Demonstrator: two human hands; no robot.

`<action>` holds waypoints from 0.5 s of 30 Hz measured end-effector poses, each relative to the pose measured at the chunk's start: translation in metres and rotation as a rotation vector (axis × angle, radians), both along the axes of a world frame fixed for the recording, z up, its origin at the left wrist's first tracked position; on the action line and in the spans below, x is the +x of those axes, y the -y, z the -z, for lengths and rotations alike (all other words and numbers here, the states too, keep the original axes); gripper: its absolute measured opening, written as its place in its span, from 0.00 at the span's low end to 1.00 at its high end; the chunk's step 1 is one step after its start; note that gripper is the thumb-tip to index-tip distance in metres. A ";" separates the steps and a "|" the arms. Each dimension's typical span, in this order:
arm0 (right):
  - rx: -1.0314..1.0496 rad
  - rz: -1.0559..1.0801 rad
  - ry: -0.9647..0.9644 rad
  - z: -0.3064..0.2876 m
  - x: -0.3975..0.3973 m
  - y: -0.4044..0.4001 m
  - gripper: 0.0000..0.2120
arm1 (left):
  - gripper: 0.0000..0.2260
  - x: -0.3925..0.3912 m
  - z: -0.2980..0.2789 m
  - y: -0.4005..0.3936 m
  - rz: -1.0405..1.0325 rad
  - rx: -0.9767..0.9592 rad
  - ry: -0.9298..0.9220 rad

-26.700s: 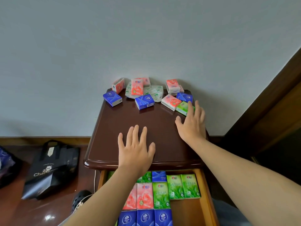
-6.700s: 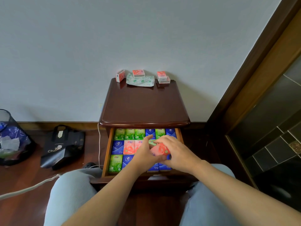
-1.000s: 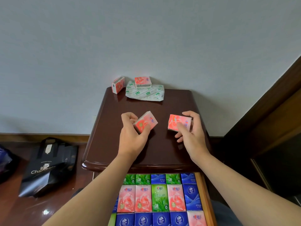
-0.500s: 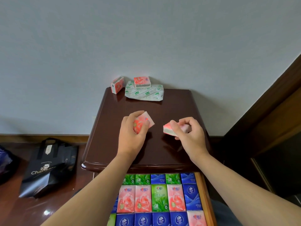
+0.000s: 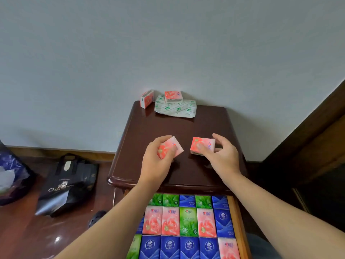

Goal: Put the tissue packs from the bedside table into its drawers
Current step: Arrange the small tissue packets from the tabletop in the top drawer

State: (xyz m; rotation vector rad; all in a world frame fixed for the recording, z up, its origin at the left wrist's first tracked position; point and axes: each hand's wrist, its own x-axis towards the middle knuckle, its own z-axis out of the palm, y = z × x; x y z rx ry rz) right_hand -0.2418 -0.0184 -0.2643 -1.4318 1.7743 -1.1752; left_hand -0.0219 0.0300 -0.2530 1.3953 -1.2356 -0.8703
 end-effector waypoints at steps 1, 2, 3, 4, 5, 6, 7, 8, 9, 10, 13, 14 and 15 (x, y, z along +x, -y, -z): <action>0.008 -0.001 0.003 -0.003 0.001 -0.001 0.43 | 0.13 0.002 -0.001 -0.013 -0.004 -0.008 0.016; 0.027 -0.004 0.015 -0.007 0.003 -0.001 0.44 | 0.14 0.006 -0.002 -0.026 -0.014 -0.015 0.033; 0.060 -0.010 0.038 -0.012 0.003 -0.002 0.44 | 0.15 0.010 -0.004 -0.040 -0.028 -0.018 0.044; 0.109 -0.017 0.088 -0.017 0.002 -0.002 0.44 | 0.16 0.015 -0.006 -0.053 -0.045 -0.014 0.048; 0.174 -0.023 0.175 -0.024 0.001 -0.001 0.43 | 0.17 0.020 -0.008 -0.065 -0.064 -0.005 0.047; 0.250 -0.039 0.286 -0.030 0.000 -0.002 0.39 | 0.20 0.027 -0.010 -0.076 -0.087 0.007 0.041; 0.321 -0.079 0.390 -0.038 0.000 -0.006 0.34 | 0.21 0.034 -0.011 -0.086 -0.119 0.019 0.031; 0.378 -0.131 0.473 -0.047 0.003 -0.012 0.28 | 0.23 0.041 -0.013 -0.095 -0.159 0.024 0.016; 0.425 -0.186 0.539 -0.054 0.008 -0.019 0.26 | 0.23 0.049 -0.013 -0.105 -0.205 0.026 -0.001; 0.464 -0.239 0.606 -0.059 0.015 -0.029 0.28 | 0.22 0.056 -0.012 -0.115 -0.255 0.029 -0.018; 0.575 -0.392 0.791 -0.064 0.037 -0.062 0.33 | 0.16 0.074 0.000 -0.147 -0.399 0.053 -0.044; 0.608 -0.438 0.839 -0.061 0.044 -0.074 0.34 | 0.15 0.078 0.006 -0.159 -0.434 0.057 -0.061; 0.644 -0.483 0.861 -0.055 0.049 -0.087 0.35 | 0.13 0.080 0.012 -0.170 -0.459 0.060 -0.083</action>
